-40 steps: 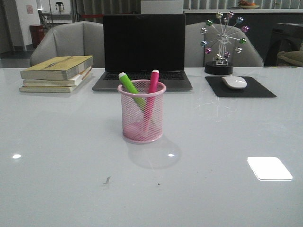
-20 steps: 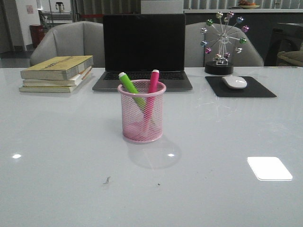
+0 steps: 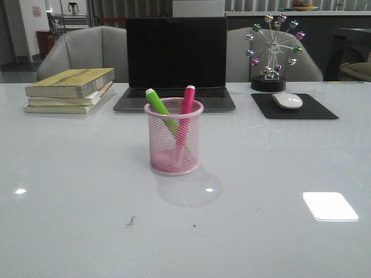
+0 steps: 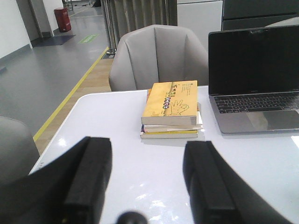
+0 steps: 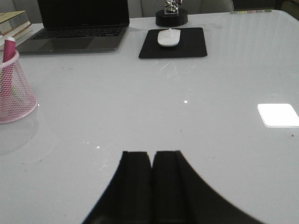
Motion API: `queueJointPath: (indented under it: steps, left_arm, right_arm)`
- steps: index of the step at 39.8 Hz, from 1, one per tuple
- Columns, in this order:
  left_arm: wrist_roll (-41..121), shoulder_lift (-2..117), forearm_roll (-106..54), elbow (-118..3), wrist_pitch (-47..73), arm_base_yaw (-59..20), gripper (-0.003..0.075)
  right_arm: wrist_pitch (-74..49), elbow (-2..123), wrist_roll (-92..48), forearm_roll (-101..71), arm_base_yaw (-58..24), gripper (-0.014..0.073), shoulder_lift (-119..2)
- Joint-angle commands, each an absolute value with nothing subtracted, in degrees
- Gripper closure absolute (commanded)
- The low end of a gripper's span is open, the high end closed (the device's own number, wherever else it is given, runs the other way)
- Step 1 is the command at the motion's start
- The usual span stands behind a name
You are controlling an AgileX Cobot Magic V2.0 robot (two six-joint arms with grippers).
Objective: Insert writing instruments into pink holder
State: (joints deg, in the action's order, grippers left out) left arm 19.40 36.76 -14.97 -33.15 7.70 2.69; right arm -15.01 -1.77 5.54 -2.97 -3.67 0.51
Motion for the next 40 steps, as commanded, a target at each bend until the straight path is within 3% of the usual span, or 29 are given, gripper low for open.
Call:
queueJointPath:
  steps: [1, 9, 13, 18, 40]
  left_arm:
    - [19.4, 36.6, -15.2, -34.8, 3.3, 2.8, 0.0303]
    - [19.4, 34.5, -11.4, -34.6, 3.3, 2.9, 0.0342]
    - [16.1, 32.8, -9.4, -33.3, 3.3, 2.9, 0.0444]
    - [5.5, 30.1, 0.0, -30.7, 2.1, 2.9, 0.0634]
    - [3.5, 4.3, -4.5, -12.5, -1.0, 2.9, 0.0619]
  right_arm:
    - [-10.5, -1.8, 5.4, -3.0, -3.8, 0.0536, 0.0]
    - [-10.5, -1.8, 5.4, -3.0, -3.8, 0.0536, 0.0]
    - [-10.5, -1.8, 5.4, -3.0, -3.8, 0.0536, 0.0]
    - [-10.5, -1.8, 5.4, -3.0, -3.8, 0.0536, 0.0]
    - [-10.5, -1.8, 5.4, -3.0, -3.8, 0.0536, 0.0]
